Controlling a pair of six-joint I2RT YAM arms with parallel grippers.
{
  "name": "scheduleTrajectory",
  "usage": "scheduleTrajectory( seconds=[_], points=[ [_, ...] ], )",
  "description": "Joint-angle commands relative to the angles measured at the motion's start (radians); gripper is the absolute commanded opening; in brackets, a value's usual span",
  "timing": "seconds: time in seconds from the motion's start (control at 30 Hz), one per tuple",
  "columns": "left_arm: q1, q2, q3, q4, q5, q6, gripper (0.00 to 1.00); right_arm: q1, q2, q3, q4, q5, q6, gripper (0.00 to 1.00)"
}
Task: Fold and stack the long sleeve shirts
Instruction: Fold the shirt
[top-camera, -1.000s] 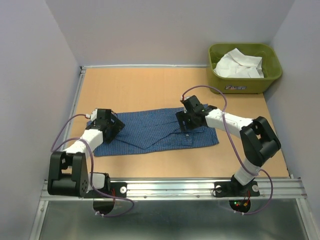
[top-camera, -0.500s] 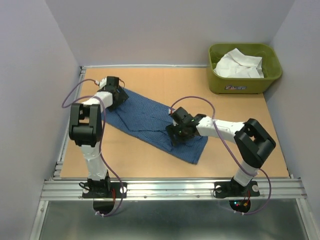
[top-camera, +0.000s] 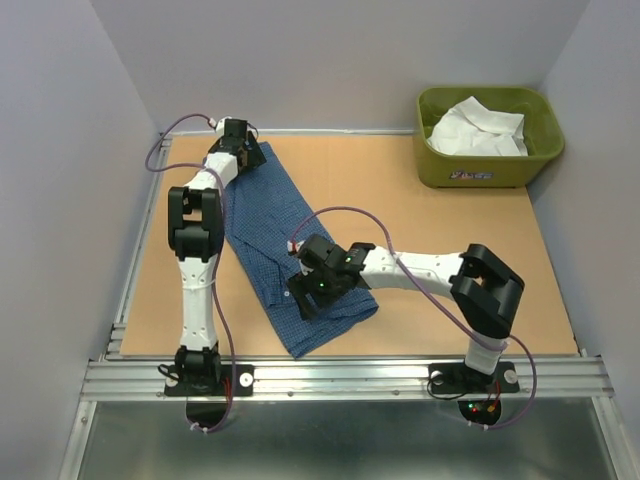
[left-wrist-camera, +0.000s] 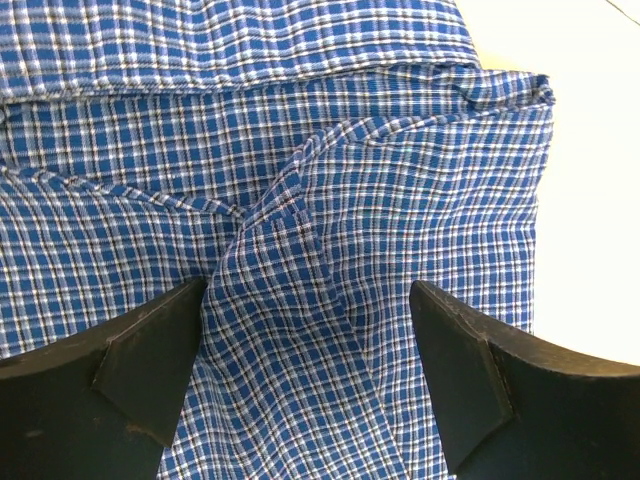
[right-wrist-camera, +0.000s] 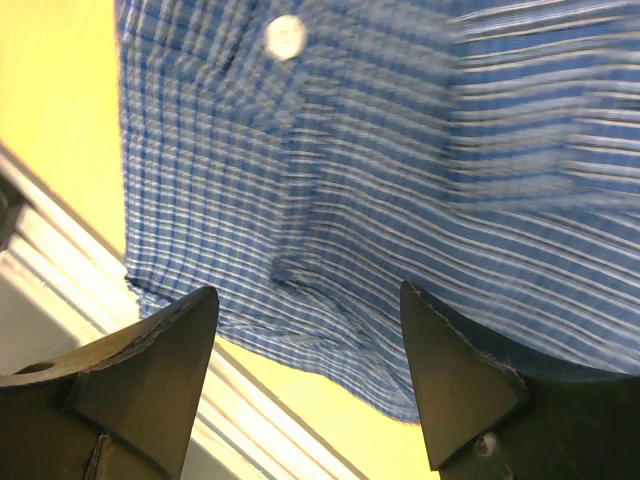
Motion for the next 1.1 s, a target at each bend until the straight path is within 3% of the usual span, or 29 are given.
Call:
scheduleTrajectory(
  seconds=[0.0, 0.27, 0.5, 0.67, 1.07],
  points=[
    [0.002, -0.205, -0.109, 0.031, 0.007, 0.046, 0.95, -0.025, -0.146, 0.005, -0.038, 0.214, -0.035, 0.78],
    [-0.067, -0.602, -0.485, -0.044, -0.129, -0.063, 0.96, -0.109, -0.254, -0.148, -0.065, 0.352, -0.050, 0.76],
    [-0.194, -0.734, -0.817, 0.011, -0.105, -0.183, 0.91, -0.120, -0.210, -0.182, -0.059, 0.335, -0.058, 0.56],
    [-0.233, -0.659, -0.825, 0.059, -0.112, -0.183, 0.91, -0.120, -0.180, -0.201, -0.032, 0.338, -0.055, 0.54],
    [-0.227, -0.366, -0.593, 0.018, -0.155, -0.123, 0.90, -0.120, -0.096, -0.211, 0.047, 0.372, -0.002, 0.54]
  ],
)
